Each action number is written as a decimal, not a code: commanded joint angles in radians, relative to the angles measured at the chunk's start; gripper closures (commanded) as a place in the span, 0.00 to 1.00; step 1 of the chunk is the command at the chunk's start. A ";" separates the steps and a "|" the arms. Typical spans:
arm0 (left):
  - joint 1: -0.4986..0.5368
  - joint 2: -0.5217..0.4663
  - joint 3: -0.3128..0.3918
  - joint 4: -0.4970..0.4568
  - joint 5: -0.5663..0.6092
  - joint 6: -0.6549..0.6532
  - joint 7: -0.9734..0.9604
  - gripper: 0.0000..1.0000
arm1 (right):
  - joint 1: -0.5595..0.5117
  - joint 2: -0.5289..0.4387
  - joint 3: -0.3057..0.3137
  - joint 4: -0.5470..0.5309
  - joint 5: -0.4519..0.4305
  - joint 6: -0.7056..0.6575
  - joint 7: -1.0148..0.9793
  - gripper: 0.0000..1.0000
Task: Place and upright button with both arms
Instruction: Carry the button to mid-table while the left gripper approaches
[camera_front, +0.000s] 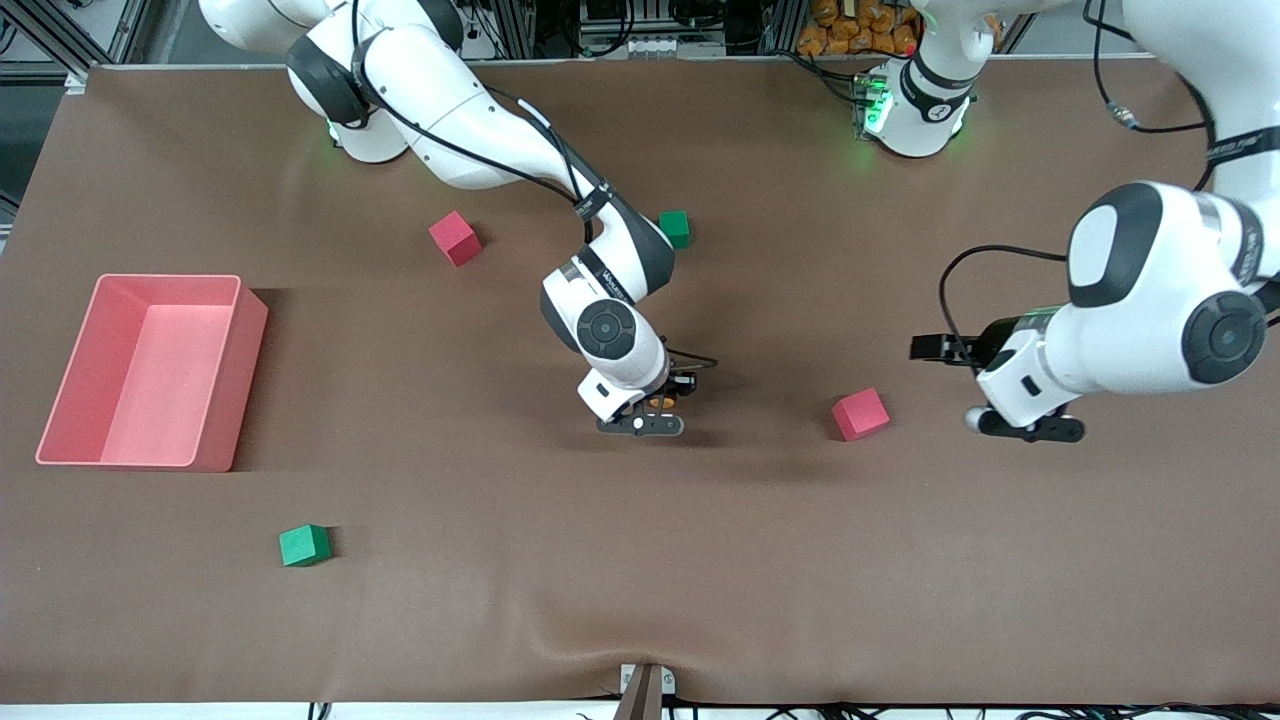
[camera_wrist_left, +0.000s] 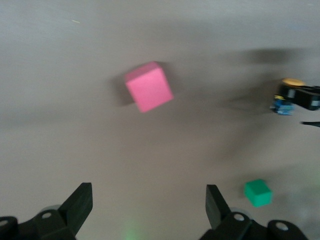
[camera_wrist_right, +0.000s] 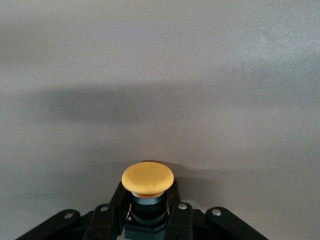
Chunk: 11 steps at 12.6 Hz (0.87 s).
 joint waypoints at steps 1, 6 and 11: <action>-0.035 0.043 0.000 0.016 -0.082 0.017 -0.050 0.00 | 0.011 0.022 -0.010 0.043 -0.061 -0.005 0.019 0.00; -0.159 0.139 0.003 0.024 -0.107 0.144 -0.173 0.00 | -0.067 -0.103 -0.006 0.048 -0.049 -0.123 0.045 0.00; -0.252 0.242 0.001 0.094 -0.122 0.240 -0.225 0.00 | -0.248 -0.197 0.002 0.054 -0.049 -0.217 0.038 0.00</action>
